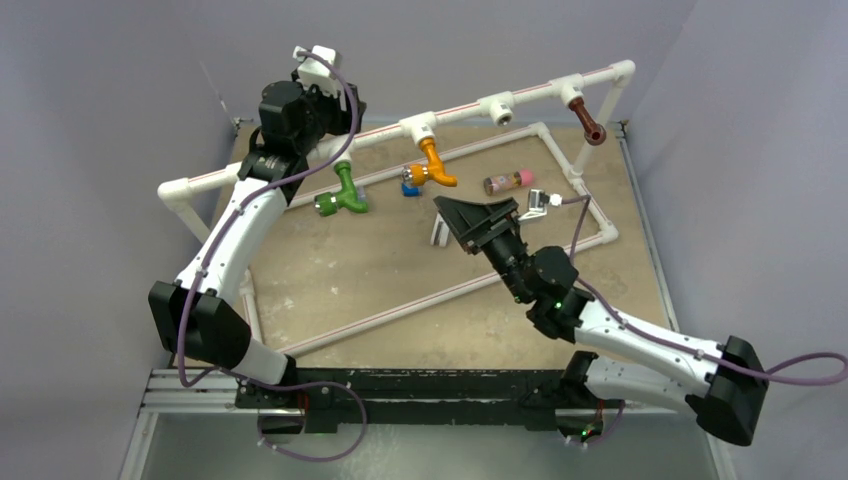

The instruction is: Install the water faucets

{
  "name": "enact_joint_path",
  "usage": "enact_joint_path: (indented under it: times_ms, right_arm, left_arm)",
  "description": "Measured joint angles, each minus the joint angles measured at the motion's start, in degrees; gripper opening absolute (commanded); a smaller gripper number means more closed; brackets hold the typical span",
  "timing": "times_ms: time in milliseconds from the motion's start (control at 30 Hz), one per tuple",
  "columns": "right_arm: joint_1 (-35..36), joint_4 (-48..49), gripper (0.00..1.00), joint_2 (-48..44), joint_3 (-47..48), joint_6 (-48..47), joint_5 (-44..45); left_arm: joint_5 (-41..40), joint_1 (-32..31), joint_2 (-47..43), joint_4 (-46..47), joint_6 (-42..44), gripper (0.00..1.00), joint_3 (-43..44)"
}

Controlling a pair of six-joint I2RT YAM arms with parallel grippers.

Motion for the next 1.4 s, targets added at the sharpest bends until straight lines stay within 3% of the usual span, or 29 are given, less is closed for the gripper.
enact_joint_path:
  times_ms: [233, 500, 767, 1133, 1400]
  right_arm:
    - [-0.09, -10.54, 0.82, -7.96, 1.36, -20.31, 2.12]
    - [-0.13, -15.91, 0.85, -12.35, 4.24, -61.46, 3.76]
    - [-0.07, -17.27, 0.87, -9.44, 6.25, -99.84, -3.69]
    - [3.98, -9.05, 0.88, 0.2, 7.96, -137.39, -5.51]
    - [6.38, 3.5, 0.86, 10.45, 8.26, -153.2, -1.66]
  left_arm:
    - [-0.02, -0.02, 0.09, 0.04, 0.02, 0.66, 0.02]
    - [-0.09, -0.09, 0.11, 0.07, 0.02, 0.66, 0.02]
    - [-0.2, -0.13, 0.11, 0.07, 0.02, 0.66, 0.02]
    - [-0.2, -0.13, 0.11, 0.07, 0.02, 0.66, 0.02]
    - [-0.2, -0.13, 0.11, 0.07, 0.02, 0.66, 0.02]
